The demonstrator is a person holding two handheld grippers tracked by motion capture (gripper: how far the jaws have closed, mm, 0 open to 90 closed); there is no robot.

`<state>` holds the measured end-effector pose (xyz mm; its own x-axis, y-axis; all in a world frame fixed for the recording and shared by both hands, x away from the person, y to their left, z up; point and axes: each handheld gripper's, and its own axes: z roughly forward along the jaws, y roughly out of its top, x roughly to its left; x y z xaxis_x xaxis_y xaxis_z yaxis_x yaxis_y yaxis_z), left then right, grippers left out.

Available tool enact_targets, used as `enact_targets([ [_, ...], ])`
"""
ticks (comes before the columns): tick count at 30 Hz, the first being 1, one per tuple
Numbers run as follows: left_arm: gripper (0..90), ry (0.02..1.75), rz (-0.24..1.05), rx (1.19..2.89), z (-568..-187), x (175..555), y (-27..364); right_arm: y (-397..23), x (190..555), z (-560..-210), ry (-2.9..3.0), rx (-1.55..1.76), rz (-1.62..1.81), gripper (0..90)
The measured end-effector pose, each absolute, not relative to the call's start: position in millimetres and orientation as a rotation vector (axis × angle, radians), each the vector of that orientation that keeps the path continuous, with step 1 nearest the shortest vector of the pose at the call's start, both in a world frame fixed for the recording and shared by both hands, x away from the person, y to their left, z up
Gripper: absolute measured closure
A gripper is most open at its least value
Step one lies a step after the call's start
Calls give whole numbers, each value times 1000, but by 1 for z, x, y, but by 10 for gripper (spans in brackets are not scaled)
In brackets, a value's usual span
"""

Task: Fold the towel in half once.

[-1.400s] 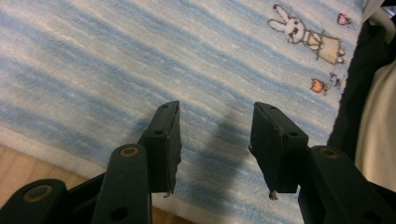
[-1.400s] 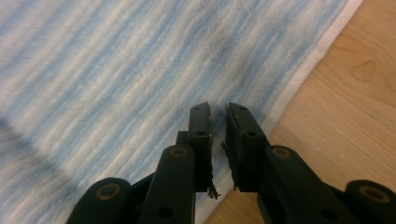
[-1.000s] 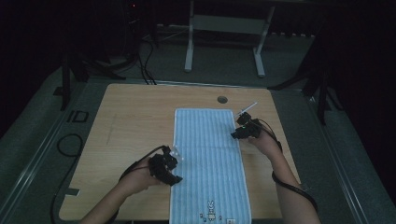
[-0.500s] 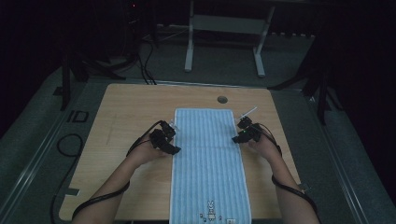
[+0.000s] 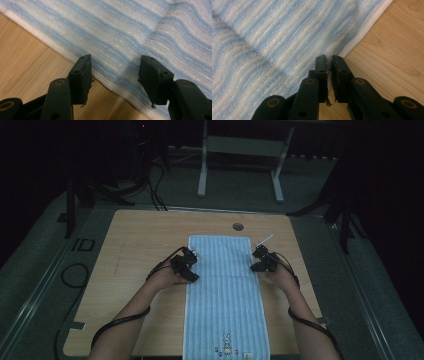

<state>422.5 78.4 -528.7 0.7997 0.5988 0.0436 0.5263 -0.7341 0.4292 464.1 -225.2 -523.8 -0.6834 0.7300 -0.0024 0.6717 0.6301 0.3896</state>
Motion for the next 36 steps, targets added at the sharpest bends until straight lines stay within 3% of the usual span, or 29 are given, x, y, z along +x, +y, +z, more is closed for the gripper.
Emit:
enact_targets([
  [1, 536, 810, 228, 2604, -527, 420, 77, -225, 464, -524, 2691, 1165, 546, 845],
  [3, 763, 764, 238, 2648, -525, 417, 73, -226, 465, -524, 2692, 1164, 549, 862],
  [6, 856, 788, 237, 2652, -524, 416, 72, -227, 465, -523, 2691, 1177, 553, 867],
  [18, 862, 856, 335, 2520, -476, 423, 82, -224, 471, -483, 2636, 1123, 597, 875],
  [25, 859, 860, 369, 2425, -447, 408, 101, -228, 458, -444, 2586, 1065, 717, 875],
  [29, 858, 825, 381, 2411, -442, 383, 111, -230, 432, -428, 2584, 1027, 806, 875],
  [36, 854, 769, 377, 2402, -442, 331, 118, -230, 372, -432, 2610, 899, 841, 875],
])
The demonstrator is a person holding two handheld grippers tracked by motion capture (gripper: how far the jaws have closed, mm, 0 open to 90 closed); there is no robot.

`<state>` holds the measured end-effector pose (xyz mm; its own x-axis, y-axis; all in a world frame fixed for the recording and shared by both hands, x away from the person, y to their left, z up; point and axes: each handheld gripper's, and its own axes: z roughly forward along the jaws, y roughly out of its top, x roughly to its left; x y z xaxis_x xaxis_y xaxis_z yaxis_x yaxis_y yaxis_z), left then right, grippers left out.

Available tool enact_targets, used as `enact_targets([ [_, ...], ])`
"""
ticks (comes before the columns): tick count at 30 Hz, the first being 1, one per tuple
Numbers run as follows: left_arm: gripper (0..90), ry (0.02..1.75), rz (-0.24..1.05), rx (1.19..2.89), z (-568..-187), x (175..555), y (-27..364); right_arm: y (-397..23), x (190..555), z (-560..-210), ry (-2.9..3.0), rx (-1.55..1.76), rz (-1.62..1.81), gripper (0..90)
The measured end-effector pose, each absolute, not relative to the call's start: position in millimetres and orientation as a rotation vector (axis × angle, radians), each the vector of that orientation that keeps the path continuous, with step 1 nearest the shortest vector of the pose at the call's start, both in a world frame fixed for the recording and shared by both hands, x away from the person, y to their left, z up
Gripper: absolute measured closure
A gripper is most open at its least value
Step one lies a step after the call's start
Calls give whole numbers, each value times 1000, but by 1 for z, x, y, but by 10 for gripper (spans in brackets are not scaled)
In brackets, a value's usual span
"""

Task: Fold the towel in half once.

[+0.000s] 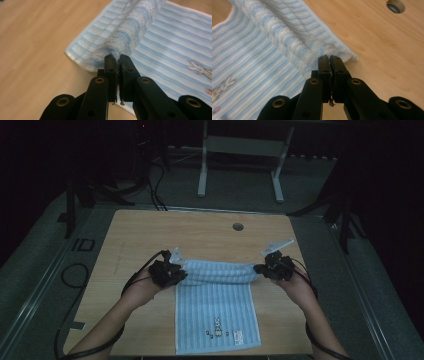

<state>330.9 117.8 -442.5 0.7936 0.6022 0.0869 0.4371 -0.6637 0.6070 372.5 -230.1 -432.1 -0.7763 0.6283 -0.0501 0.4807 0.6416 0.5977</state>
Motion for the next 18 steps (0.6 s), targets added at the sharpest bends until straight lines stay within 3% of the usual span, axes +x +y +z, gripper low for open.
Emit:
enact_targets([
  [8, 848, 660, 271, 2529, -471, 276, 116, -224, 329, -452, 2685, 812, 758, 874],
  [9, 844, 651, 244, 2547, -484, 265, 116, -221, 311, -466, 2732, 773, 717, 874],
  [18, 809, 656, 183, 2626, -523, 250, 120, -220, 283, -505, 2842, 778, 687, 870],
])
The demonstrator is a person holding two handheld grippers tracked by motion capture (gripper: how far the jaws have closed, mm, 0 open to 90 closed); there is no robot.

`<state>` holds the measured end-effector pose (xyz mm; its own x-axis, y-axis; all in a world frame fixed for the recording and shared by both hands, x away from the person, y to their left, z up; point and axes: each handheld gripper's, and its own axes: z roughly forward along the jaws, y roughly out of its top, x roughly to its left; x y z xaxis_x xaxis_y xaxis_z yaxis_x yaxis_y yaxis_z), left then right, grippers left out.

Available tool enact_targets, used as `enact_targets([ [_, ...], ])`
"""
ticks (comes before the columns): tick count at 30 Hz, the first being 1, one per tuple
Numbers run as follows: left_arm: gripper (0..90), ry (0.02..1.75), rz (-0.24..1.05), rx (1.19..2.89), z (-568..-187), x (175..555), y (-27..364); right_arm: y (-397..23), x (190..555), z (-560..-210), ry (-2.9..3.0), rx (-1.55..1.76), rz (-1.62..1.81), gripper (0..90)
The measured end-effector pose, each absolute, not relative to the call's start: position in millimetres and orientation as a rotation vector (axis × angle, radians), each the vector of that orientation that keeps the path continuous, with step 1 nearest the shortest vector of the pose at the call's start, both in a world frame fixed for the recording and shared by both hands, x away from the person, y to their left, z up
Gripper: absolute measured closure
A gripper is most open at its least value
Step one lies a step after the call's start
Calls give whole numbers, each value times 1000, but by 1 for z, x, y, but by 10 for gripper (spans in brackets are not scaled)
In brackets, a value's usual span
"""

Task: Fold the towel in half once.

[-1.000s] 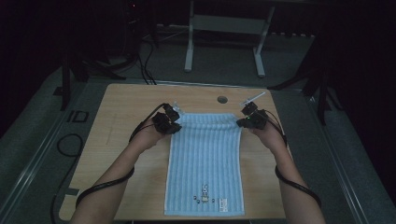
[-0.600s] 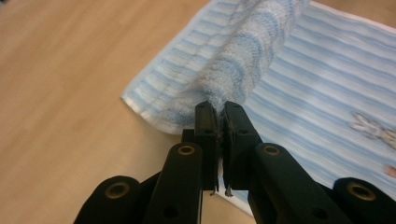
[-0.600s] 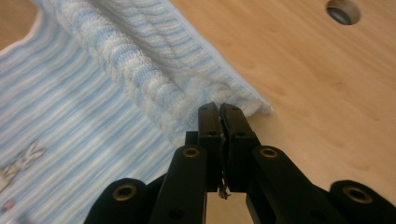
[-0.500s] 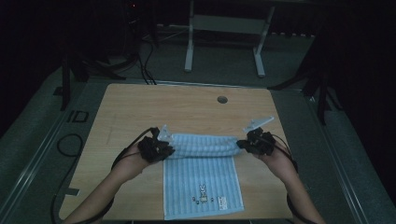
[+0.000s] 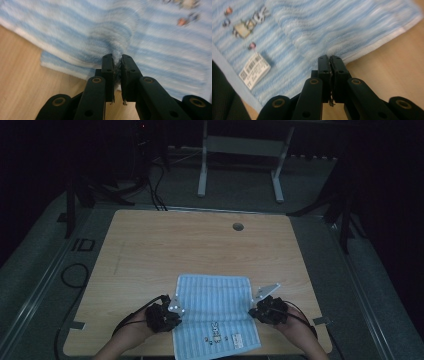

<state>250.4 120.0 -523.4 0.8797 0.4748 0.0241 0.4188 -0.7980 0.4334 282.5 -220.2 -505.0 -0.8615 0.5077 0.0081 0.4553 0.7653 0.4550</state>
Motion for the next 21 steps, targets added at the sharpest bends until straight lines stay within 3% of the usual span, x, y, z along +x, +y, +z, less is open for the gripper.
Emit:
enact_targets([
  [15, 786, 603, 164, 2586, -530, 293, 99, -246, 283, -523, 2805, 913, 664, 867],
  [18, 763, 599, 168, 2591, -530, 296, 95, -250, 283, -523, 2809, 927, 654, 862],
  [21, 665, 635, 125, 2609, -526, 296, 91, -252, 282, -517, 2815, 903, 644, 786],
])
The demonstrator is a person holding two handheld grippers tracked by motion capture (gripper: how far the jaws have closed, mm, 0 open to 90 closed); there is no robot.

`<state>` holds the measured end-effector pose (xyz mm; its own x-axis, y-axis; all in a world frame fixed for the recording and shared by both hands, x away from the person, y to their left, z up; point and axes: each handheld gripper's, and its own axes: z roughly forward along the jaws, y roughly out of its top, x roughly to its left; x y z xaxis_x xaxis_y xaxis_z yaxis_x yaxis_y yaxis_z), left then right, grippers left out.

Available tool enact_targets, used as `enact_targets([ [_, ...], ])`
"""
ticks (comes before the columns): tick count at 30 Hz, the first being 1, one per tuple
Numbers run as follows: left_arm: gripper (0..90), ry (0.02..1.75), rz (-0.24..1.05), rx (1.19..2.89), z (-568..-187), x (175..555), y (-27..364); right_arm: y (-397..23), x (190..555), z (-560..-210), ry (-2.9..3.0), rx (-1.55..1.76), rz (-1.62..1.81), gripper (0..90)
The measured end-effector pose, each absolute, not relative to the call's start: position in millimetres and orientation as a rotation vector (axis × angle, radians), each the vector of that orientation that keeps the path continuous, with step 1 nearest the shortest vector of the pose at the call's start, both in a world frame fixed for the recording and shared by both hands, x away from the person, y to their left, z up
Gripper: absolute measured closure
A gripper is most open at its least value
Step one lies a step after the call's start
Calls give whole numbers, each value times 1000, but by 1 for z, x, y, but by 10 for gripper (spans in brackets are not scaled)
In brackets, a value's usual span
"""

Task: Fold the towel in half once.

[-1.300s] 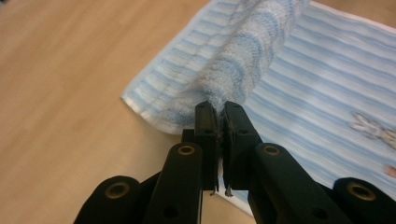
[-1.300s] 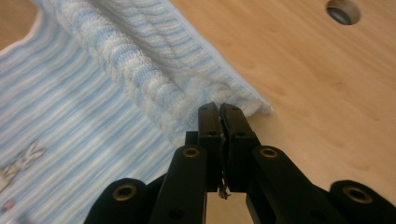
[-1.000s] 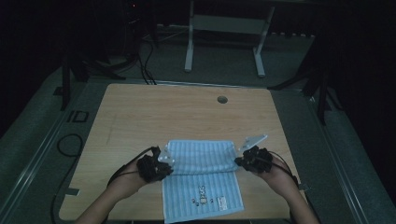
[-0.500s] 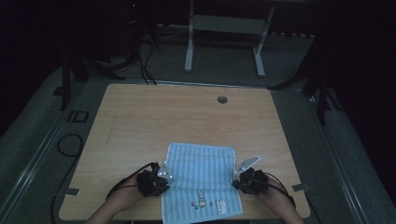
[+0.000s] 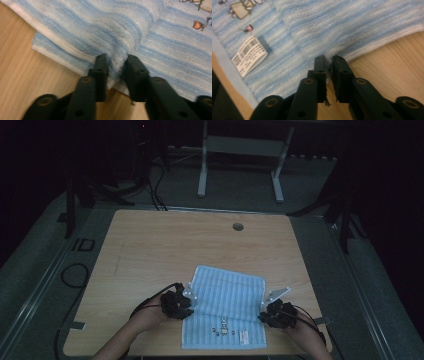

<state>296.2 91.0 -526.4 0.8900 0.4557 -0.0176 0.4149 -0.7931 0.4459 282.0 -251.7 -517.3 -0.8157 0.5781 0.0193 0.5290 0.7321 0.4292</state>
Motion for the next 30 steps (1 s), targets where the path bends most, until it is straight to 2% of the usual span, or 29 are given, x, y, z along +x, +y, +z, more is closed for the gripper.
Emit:
enact_targets([
  [2, 593, 643, 90, 2609, -522, 295, 91, -254, 282, -510, 2806, 902, 675, 717],
  [5, 512, 657, 104, 2601, -507, 298, 94, -261, 288, -494, 2776, 898, 700, 611],
  [7, 491, 691, 141, 2586, -497, 305, 96, -266, 295, -482, 2757, 922, 712, 564],
  [10, 455, 701, 158, 2585, -492, 310, 97, -271, 304, -472, 2726, 947, 735, 555],
  [11, 445, 732, 221, 2569, -478, 333, 98, -276, 320, -464, 2713, 972, 734, 512],
  [15, 426, 763, 243, 2558, -470, 357, 96, -277, 341, -461, 2719, 1001, 715, 511],
  [19, 426, 830, 254, 2546, -469, 395, 88, -273, 371, -465, 2734, 1044, 648, 547],
  [25, 426, 876, 215, 2561, -493, 432, 68, -265, 402, -479, 2747, 1112, 588, 557],
  [30, 425, 897, 173, 2614, -513, 448, 57, -260, 419, -498, 2769, 1169, 507, 555],
])
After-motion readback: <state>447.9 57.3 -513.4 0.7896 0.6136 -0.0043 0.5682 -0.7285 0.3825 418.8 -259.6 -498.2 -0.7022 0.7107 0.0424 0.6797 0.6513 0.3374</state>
